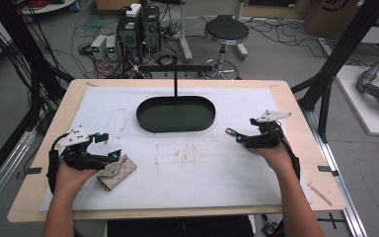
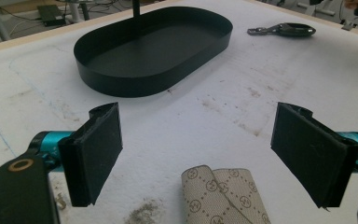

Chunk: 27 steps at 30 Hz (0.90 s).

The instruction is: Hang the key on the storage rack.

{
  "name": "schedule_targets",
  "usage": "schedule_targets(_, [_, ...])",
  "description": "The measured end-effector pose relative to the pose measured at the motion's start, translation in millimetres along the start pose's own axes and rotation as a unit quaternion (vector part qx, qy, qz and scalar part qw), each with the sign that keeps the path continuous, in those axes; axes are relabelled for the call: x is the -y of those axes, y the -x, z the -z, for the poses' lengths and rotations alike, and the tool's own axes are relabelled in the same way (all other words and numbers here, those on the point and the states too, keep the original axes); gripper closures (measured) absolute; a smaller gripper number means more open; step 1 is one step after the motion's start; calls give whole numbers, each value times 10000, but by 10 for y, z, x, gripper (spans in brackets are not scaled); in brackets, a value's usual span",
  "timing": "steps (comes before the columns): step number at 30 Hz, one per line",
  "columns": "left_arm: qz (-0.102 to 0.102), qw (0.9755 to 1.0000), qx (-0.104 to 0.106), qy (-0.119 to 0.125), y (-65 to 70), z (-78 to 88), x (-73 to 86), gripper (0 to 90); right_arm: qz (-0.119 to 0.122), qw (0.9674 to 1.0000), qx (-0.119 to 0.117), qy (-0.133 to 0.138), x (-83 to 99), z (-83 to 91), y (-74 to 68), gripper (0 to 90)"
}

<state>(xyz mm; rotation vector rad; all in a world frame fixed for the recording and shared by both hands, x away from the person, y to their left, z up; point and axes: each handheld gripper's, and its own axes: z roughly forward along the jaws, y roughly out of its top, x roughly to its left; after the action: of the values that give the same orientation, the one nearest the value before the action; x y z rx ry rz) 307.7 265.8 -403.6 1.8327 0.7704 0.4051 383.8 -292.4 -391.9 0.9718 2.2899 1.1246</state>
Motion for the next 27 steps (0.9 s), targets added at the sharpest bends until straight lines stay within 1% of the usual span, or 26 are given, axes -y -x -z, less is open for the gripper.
schedule_targets(1, [0, 10000, 0, 0, 0, 0, 0, 164, 0, 10000, 0, 0, 0, 0, 0, 153])
schedule_targets(2, [8, 10000, -16, 36, -7, 19, 3, 164, 9, 10000, -32, -75, -52, -84, 40, 153])
schedule_targets(3, [8, 10000, -16, 36, -7, 19, 3, 164, 9, 10000, -32, -75, -52, -84, 40, 153])
schedule_targets(4, [17, 10000, -24, 47, -9, 31, 4, 164, -17, 9999, -22, -144, -65, -116, 52, 153])
schedule_targets(5, [0, 10000, -25, 46, -12, 38, 3, 164, 39, 9995, -32, -302, -81, -206, 84, 153])
schedule_targets(6, [12, 10000, -44, 53, -11, 50, 6, 164, 63, 9992, -29, -396, -83, -253, 101, 153])
schedule_targets(7, [12, 10000, -44, 53, -11, 50, 6, 164, 29, 9988, -53, -484, -79, -297, 116, 154])
schedule_targets(10, [19, 10000, -53, 33, -14, 56, 19, 164, -13, 9980, -69, -634, -47, -400, 177, 192])
schedule_targets(11, [28, 10000, -65, 6, -14, 58, 28, 164, -37, 9974, -69, -713, -33, -428, 193, 192])
schedule_targets(13, [34, 10000, -88, -14, -11, 60, 33, 164, -41, 9962, -15, -874, -6, -480, 209, 198])
schedule_targets(14, [34, 10000, -88, -14, -11, 60, 33, 164, -6, 9956, 22, -934, 6, -503, 218, 231])
schedule_targets(15, [37, 10000, -90, -11, -10, 60, 34, 164, -6, 9956, 22, -934, 6, -503, 218, 231])
schedule_targets(16, [42, 9999, -94, -7, -8, 62, 35, 164, 9, 9947, -40, -1030, 23, -529, 233, 271])
schedule_targets(19, [15, 10000, -92, -6, -6, 64, 35, 164, 23, 9932, -66, -1158, 47, -558, 242, 320])
schedule_targets(20, [7, 10000, -96, 1, -2, 64, 34, 164, 23, 9932, -66, -1158, 47, -558, 242, 320])
schedule_targets(21, [2, 10000, -99, -14, 3, 66, 34, 164, 7, 9928, -105, -1194, 56, -566, 249, 340])
schedule_targets(22, [-8, 9999, -100, -24, 8, 63, 35, 164, -25, 9912, -130, -1317, 77, -572, 248, 385])
schedule_targets(24, [-9, 9999, -118, -62, 11, 57, 38, 164, 24, 9898, -179, -1411, 99, -588, 254, 454])
schedule_targets(25, [-9, 9999, -118, -62, 11, 57, 38, 164, 24, 9898, -179, -1411, 99, -588, 254, 454])
schedule_targets(26, [-21, 9998, -156, -114, 20, 43, 39, 164, 26, 9879, -235, -1530, 123, -602, 241, 536])
schedule_targets(27, [-21, 9998, -156, -114, 20, 43, 39, 164, 26, 9879, -235, -1530, 123, -602, 241, 536])
